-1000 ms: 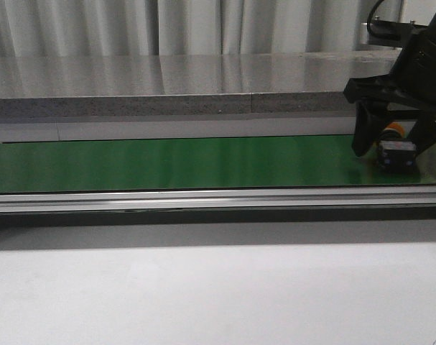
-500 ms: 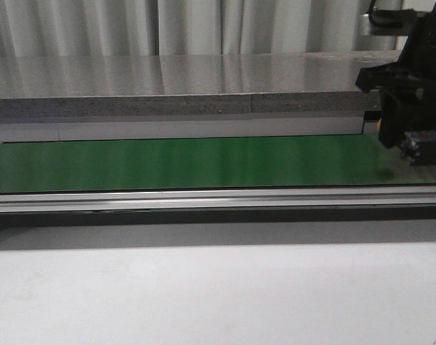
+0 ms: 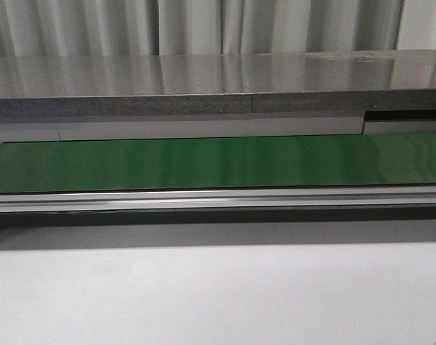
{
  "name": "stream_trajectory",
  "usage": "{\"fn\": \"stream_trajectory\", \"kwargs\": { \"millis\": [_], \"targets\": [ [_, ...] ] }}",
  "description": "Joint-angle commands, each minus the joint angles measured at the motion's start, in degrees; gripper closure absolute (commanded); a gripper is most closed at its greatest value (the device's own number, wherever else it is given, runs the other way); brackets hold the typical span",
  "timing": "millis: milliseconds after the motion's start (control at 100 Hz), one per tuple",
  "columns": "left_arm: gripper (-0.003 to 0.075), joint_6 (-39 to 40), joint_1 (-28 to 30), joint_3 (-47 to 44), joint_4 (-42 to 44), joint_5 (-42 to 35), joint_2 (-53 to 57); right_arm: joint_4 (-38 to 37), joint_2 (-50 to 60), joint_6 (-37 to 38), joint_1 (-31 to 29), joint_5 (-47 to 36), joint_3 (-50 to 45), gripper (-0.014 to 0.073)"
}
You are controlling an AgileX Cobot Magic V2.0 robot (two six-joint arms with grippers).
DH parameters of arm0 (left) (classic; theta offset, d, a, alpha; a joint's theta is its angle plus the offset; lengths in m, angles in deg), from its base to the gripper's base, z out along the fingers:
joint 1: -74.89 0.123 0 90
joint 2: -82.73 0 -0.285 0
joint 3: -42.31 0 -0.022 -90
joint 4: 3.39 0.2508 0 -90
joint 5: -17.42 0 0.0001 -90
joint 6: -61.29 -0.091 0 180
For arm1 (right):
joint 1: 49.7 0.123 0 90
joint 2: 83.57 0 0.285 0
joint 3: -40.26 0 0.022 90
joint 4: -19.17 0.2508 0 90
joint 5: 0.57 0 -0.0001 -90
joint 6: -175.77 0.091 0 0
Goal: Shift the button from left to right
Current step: 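Carry the button with the right gripper and lower it into the green tray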
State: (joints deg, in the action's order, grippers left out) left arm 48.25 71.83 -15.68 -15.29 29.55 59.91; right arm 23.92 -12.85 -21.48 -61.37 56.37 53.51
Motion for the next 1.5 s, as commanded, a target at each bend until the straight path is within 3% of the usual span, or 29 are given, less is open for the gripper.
{"fn": "stream_trajectory", "kwargs": {
  "millis": [0, 320, 970, 1050, 1270, 1490],
  "targets": [
    [0.074, 0.06, -0.59, 1.59, -0.21, -5.18, -0.6, 2.13, 2.63, -4.17, -4.38, -1.27, 2.12, 0.0463],
    [0.074, 0.06, -0.59, 1.59, -0.21, -5.18, -0.6, 2.26, -1.0, -9.41, -14.6, -3.95, 2.12, 0.0463],
    [0.074, 0.06, -0.59, 1.59, -0.21, -5.18, -0.6, 3.13, -12.91, -10.7, -14.78, -3.74, 2.12, 0.0452],
    [0.074, 0.06, -0.59, 1.59, -0.21, -5.18, -0.6, 3.37, -12.97, -10.7, -14.78, -4.04, 2.12, 0.0393],
    [0.074, 0.06, -0.59, 1.59, -0.21, -5.18, -0.6, 3.59, -12.97, -10.7, -14.78, -4.36, 2.12, 0.0073],
    [0.074, 0.06, -0.59, 1.59, -0.21, -5.18, -0.6, 3.59, -12.91, -9.81, -14.78, -4.88, 2.12, 0.005]
  ]
}}
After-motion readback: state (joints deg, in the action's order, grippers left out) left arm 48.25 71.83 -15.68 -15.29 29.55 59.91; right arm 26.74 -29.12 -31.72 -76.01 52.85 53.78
